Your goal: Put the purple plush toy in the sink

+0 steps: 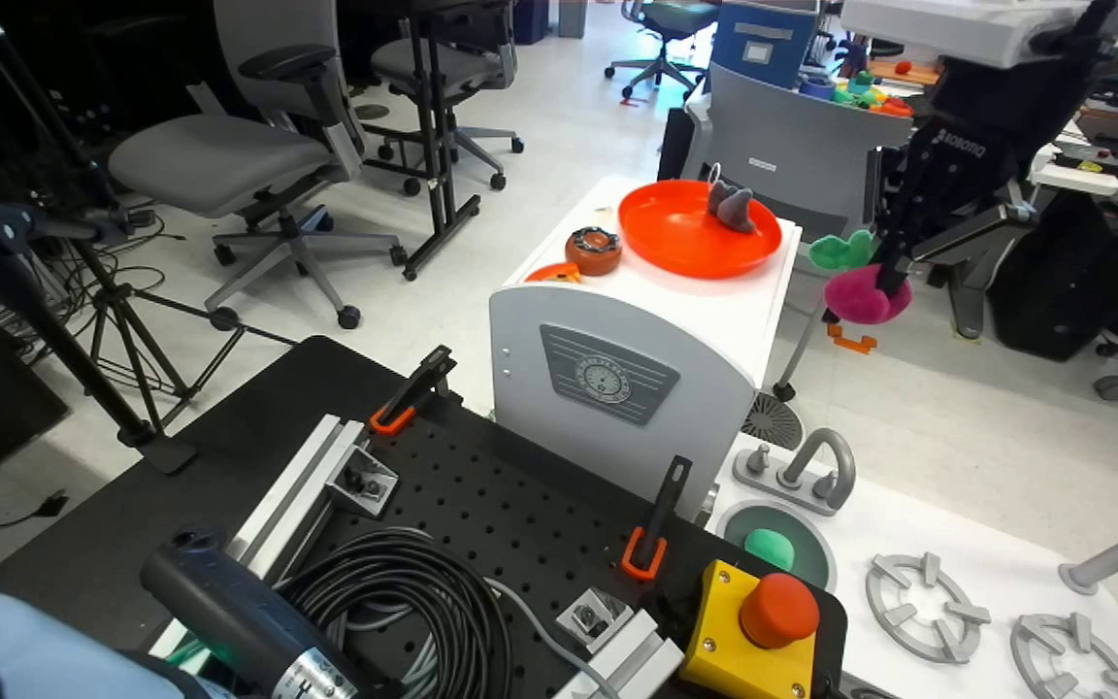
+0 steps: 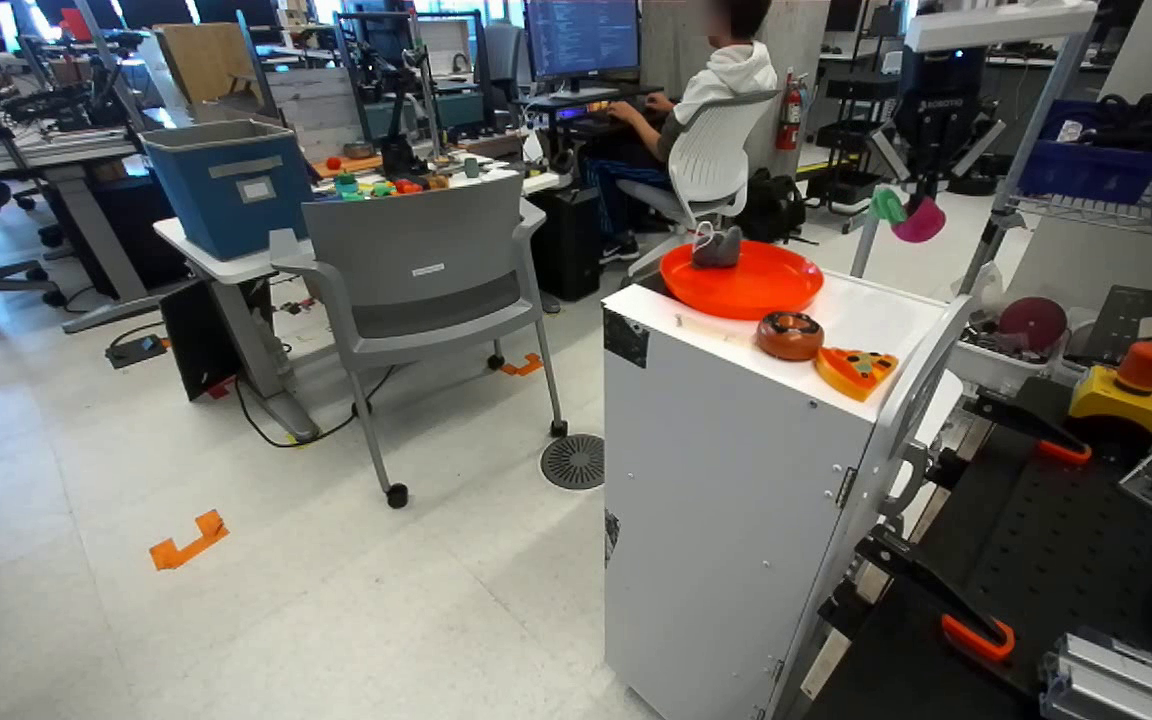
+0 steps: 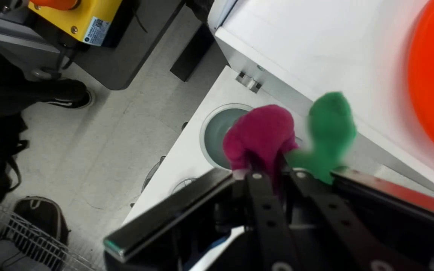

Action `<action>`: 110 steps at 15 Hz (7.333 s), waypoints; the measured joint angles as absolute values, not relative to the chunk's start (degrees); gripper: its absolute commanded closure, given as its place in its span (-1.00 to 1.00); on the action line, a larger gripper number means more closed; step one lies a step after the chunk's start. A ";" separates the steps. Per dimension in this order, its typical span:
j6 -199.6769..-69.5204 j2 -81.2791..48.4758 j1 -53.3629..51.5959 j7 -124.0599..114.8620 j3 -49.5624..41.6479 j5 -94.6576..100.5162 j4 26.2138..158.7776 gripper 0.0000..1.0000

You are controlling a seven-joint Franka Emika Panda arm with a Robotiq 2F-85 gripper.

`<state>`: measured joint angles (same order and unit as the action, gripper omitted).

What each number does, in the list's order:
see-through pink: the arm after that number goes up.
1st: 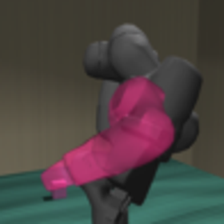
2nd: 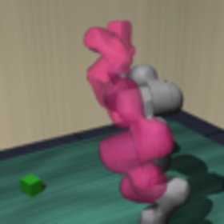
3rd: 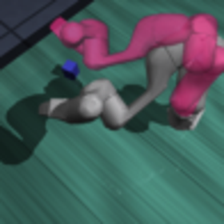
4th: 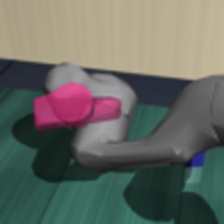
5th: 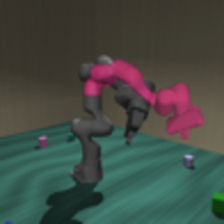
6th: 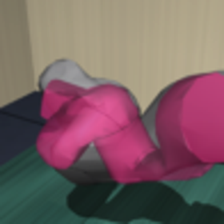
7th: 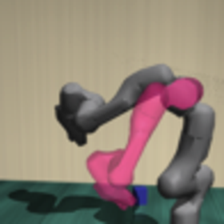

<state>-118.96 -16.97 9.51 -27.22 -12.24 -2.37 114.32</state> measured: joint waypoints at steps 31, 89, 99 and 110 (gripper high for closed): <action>-130.08 -17.10 8.49 -12.89 -8.77 -8.96 113.78 0.96; -128.58 -13.26 10.53 -19.80 -12.65 -7.56 121.25 -1.00; -129.66 -13.13 7.07 -7.96 -10.46 7.71 121.53 -1.00; -130.54 -9.45 6.54 1.97 -5.67 2.58 122.26 -1.00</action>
<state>-130.54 -9.45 6.54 1.97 -5.67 2.58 122.26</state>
